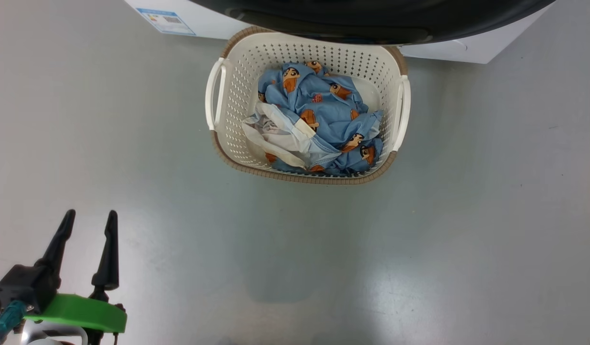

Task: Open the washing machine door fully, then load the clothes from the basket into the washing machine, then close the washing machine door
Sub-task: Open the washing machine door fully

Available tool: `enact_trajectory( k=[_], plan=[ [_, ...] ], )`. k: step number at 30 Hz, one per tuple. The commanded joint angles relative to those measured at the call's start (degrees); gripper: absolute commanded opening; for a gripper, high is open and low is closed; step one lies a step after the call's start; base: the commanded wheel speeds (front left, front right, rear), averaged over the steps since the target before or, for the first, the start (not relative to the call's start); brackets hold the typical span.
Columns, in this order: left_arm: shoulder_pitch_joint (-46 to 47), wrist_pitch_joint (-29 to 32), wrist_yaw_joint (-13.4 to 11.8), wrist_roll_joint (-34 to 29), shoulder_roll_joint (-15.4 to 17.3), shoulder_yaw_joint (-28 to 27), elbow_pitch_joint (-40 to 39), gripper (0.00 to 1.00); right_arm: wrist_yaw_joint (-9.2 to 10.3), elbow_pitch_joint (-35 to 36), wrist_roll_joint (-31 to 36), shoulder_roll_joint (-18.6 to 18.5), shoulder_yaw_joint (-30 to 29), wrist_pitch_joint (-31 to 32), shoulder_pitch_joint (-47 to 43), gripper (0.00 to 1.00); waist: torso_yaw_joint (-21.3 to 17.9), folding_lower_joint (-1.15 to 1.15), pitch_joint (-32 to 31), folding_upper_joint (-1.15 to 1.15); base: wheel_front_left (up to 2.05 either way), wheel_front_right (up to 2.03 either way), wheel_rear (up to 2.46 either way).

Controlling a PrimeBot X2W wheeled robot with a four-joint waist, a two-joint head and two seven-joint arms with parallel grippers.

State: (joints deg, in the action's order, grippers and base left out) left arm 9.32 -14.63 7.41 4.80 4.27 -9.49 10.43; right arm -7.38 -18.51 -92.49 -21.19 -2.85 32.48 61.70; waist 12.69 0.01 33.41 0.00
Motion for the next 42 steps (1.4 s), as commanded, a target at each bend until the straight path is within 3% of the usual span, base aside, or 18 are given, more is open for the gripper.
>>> enact_trajectory(
  k=[1,21,42],
  plan=[
    [-1.0,-0.4,0.1,-0.5,1.3,-2.2,-1.1,1.0,-0.11,1.8,-0.2,1.5,1.5,1.4,0.4,0.0,-0.1,-0.01,0.0,0.0,0.0,0.0,0.0],
    [-1.0,-0.4,0.1,-0.2,0.6,-4.0,-1.5,1.0,-0.11,5.7,-0.3,2.4,3.3,5.3,-2.5,0.0,-1.5,-0.01,-0.5,0.0,0.0,0.0,0.0],
    [-2.0,-0.4,0.1,-0.2,0.0,-6.8,-1.9,1.0,-0.11,13.0,0.0,4.9,7.2,8.6,-15.9,0.0,-6.6,-0.01,-5.8,0.0,0.0,0.0,0.0]
  ],
)
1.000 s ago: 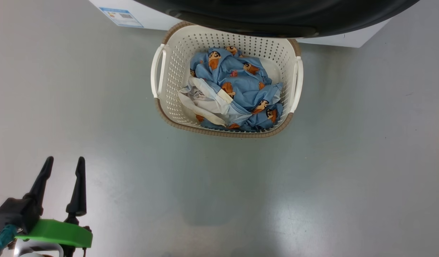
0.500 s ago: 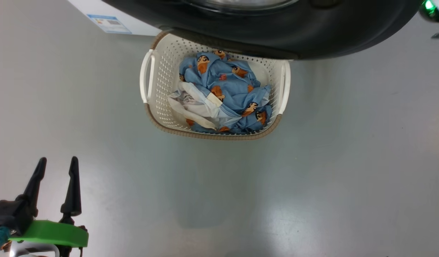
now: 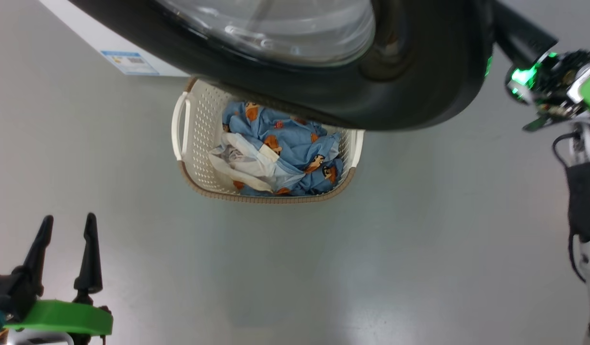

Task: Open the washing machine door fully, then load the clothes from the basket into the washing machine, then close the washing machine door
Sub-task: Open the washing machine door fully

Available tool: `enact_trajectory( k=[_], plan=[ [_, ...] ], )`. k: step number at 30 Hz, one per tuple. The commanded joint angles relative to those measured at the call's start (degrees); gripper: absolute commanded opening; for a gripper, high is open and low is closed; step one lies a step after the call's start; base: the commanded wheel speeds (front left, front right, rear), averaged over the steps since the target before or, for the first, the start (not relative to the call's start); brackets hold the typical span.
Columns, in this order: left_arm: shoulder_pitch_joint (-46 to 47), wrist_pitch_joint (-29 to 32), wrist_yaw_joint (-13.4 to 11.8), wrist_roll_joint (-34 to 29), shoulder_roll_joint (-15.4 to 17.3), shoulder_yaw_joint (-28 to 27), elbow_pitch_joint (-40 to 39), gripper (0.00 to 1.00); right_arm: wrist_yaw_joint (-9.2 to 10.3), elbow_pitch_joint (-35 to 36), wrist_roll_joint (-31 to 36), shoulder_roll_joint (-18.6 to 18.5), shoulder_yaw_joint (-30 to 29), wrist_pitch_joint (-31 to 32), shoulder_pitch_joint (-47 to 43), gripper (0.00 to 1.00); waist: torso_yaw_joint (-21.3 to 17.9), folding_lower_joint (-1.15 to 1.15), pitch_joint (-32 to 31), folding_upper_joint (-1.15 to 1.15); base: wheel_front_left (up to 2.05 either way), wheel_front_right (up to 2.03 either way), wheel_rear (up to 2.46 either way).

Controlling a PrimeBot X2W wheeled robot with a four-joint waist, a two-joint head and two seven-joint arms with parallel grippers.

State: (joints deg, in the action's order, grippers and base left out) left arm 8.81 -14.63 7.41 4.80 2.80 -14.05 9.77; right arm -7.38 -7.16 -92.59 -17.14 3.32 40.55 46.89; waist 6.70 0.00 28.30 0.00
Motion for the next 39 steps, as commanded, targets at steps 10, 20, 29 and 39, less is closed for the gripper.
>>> enact_trajectory(
  k=[10,20,29,39],
  plan=[
    [-2.6,-0.4,0.1,0.1,0.9,-2.0,-0.6,1.0,-0.11,3.6,1.2,2.8,4.9,2.1,-7.2,0.0,-0.5,0.0,-5.2,0.0,0.0,0.0,0.0],
    [-5.3,-0.4,0.1,0.4,0.4,-2.0,0.4,1.0,-0.11,5.5,0.9,4.7,8.2,3.8,-13.0,0.0,1.0,0.0,-9.9,0.0,0.0,0.0,0.0],
    [-6.6,-0.4,0.1,0.3,0.2,-0.8,0.7,1.0,-0.11,6.3,0.3,7.5,11.3,4.3,-17.6,0.0,2.5,0.0,-13.4,0.0,0.0,0.0,0.0],
    [-7.2,-0.4,0.1,0.7,0.1,1.1,0.5,1.0,-0.11,5.1,0.6,11.4,14.3,3.1,-20.7,0.0,4.1,0.0,-16.5,0.0,0.0,0.0,0.0]
  ],
)
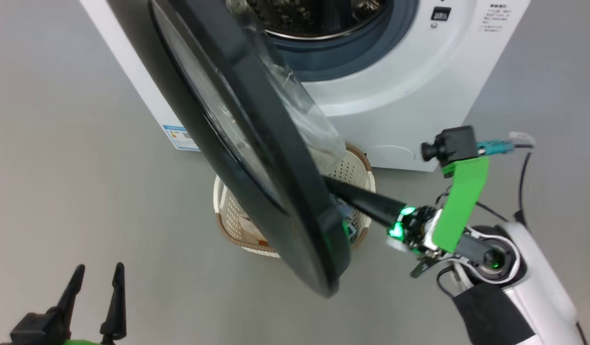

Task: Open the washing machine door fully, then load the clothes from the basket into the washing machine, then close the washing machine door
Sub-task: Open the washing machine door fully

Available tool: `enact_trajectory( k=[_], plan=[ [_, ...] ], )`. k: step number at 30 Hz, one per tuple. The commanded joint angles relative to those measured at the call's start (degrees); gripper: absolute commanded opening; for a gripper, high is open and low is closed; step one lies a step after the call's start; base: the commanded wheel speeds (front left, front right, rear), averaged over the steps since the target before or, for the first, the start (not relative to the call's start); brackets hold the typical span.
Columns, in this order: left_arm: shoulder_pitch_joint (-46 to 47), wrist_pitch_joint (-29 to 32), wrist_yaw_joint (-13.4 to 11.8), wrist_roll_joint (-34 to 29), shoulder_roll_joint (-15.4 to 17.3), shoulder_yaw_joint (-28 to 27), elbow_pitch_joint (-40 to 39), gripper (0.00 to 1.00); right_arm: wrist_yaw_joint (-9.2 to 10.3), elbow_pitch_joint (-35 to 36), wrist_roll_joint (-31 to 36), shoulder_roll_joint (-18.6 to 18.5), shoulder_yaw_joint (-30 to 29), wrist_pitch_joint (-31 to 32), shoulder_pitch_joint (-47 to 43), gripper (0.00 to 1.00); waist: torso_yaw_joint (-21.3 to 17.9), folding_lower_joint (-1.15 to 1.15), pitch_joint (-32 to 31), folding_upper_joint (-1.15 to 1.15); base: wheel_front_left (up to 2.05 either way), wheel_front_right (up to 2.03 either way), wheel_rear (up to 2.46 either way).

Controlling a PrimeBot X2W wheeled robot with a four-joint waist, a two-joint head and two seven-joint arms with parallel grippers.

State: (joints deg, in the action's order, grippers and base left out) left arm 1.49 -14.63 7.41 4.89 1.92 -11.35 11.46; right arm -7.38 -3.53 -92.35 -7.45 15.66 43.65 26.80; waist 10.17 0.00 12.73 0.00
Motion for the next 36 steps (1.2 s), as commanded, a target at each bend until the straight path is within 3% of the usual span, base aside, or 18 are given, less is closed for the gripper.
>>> enact_trajectory(
  k=[1,14,29,36],
  plan=[
    [0.0,-0.4,0.1,0.8,1.0,-1.4,-1.3,1.0,-0.11,1.2,0.4,2.0,2.4,-0.1,-0.9,0.0,0.8,0.0,-1.2,0.0,0.0,0.0,0.0],
    [-1.0,-0.4,-0.1,2.2,1.0,0.6,-1.8,1.0,-0.11,-2.0,-0.4,4.3,7.5,-3.6,-1.6,0.0,2.2,0.0,-4.9,0.0,0.0,0.0,0.0],
    [-2.4,-0.4,-0.6,3.2,1.0,2.2,-1.4,1.0,-0.11,-5.5,-6.4,4.6,18.8,-12.3,-1.2,0.0,2.8,0.0,-9.0,0.0,0.0,0.0,0.0],
    [-2.4,-0.4,-0.9,3.5,1.0,2.3,-1.5,1.0,-0.11,-6.3,-7.7,4.6,21.1,-15.1,-0.4,0.0,2.3,0.0,-9.3,0.0,0.0,0.0,0.0]
  ],
)
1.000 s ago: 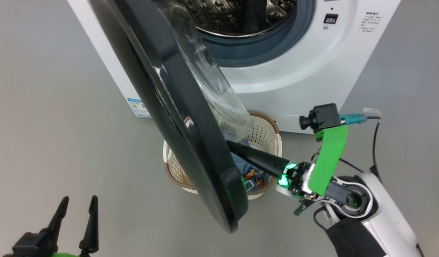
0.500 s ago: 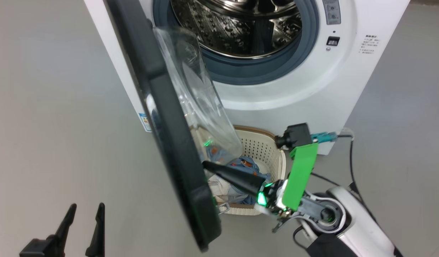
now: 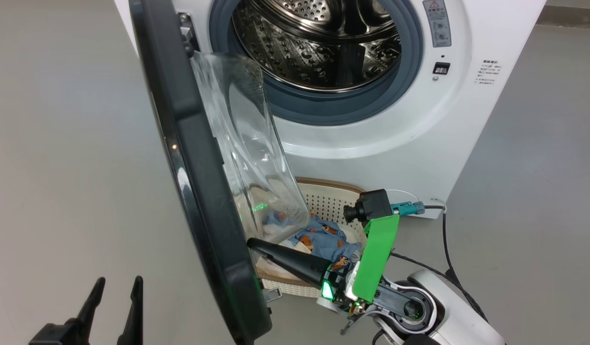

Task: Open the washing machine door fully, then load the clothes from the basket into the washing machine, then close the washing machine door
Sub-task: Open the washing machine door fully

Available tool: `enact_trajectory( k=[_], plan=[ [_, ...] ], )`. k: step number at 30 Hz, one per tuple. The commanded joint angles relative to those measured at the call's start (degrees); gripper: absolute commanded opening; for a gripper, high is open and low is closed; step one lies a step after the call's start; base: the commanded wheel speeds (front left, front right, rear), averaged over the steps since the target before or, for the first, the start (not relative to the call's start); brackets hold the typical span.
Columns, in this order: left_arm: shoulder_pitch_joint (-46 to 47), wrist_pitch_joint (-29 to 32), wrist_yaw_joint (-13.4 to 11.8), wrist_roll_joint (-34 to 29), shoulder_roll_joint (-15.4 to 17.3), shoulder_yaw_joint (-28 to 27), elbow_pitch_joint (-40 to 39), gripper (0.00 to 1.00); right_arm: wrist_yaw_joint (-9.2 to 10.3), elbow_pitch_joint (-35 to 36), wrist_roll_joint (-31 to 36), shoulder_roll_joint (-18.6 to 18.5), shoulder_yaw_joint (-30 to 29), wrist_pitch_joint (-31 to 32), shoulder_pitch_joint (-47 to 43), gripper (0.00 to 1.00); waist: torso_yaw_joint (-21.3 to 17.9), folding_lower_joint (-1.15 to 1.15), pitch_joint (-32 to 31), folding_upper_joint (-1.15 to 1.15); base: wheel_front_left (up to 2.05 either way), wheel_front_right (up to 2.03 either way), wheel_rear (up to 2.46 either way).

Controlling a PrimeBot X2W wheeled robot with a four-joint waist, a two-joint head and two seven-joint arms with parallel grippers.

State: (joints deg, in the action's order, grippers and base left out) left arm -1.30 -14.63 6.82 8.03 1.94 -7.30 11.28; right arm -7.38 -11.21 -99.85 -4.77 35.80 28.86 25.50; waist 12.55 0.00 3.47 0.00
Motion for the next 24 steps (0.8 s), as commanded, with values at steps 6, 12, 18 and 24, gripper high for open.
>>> enact_trajectory(
  k=[6,12,18,24],
  plan=[
    [0.0,-0.4,-0.4,0.3,0.9,-2.4,-1.2,1.0,-0.11,1.5,0.5,1.9,-0.3,-1.3,0.3,0.0,-1.1,0.0,-0.8,0.0,0.0,0.0,0.0],
    [-0.4,-0.4,-0.4,0.1,0.9,-3.2,-1.2,1.0,-0.11,4.4,3.5,1.3,-3.1,-1.6,-1.6,0.11,-1.9,0.0,-1.5,0.0,0.0,0.0,0.0],
    [-1.2,-0.4,-0.1,-0.2,0.9,-4.4,-1.5,1.0,-0.11,11.6,10.2,-1.7,-6.7,-6.8,-5.0,1.0,-2.9,0.0,-2.3,0.0,0.0,0.0,0.0],
    [-2.3,-0.4,0.0,-0.1,0.9,-5.2,-2.3,1.0,-0.11,16.9,19.1,-7.6,-10.9,-19.0,-9.4,1.0,-3.7,0.0,-3.0,0.0,0.0,0.0,0.0]
  ],
)
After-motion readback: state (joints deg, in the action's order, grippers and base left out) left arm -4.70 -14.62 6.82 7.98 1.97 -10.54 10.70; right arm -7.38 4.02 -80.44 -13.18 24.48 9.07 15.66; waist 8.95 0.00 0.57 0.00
